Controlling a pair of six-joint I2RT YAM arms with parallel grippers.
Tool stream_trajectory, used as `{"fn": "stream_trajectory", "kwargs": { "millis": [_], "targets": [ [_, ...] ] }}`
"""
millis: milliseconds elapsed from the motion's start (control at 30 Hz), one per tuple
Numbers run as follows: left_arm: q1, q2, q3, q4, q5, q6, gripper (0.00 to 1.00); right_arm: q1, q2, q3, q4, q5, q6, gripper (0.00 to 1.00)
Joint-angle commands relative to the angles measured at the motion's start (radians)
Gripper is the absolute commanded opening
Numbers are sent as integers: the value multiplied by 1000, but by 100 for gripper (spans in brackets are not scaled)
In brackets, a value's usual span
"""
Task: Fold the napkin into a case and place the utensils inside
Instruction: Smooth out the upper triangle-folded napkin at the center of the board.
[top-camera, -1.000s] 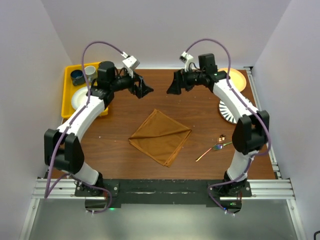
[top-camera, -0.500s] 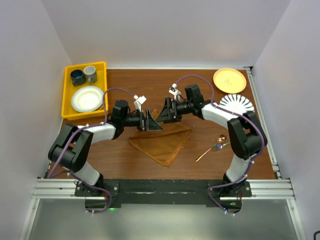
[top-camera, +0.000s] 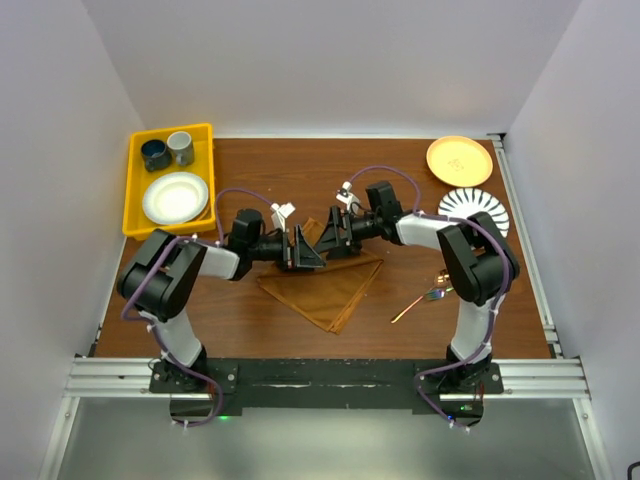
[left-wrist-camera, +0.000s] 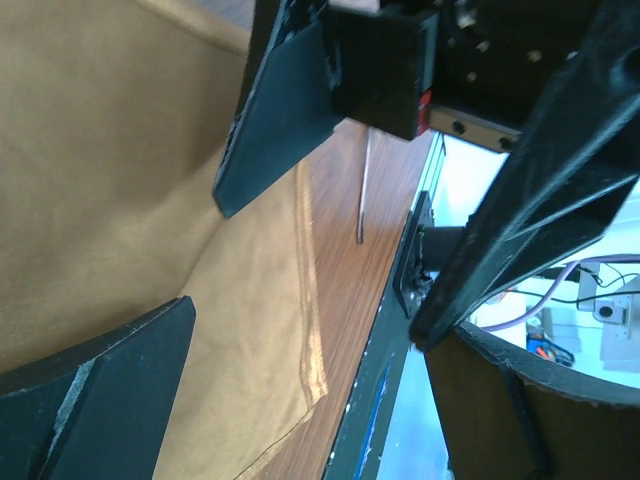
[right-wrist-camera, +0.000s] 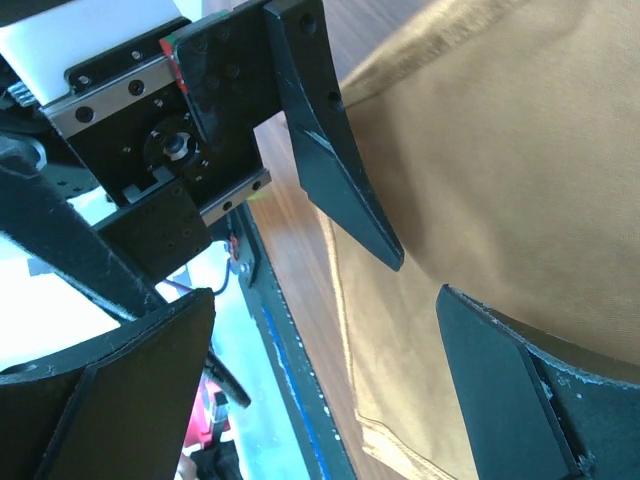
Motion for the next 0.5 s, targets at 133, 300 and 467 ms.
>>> {"fn": "stream_trajectory", "kwargs": {
  "millis": [133,300,467],
  "targets": [
    [70,91,-15,10,44,68,100,-22,64,1,-81,-59,-138,98],
    [99,138,-29,19,68,70,100,-64,104,-1,-142,-64,-219,98],
    [113,148,-27,14,88,73,100,-94,133,11,-209,-69,-302,98]
  ]
}}
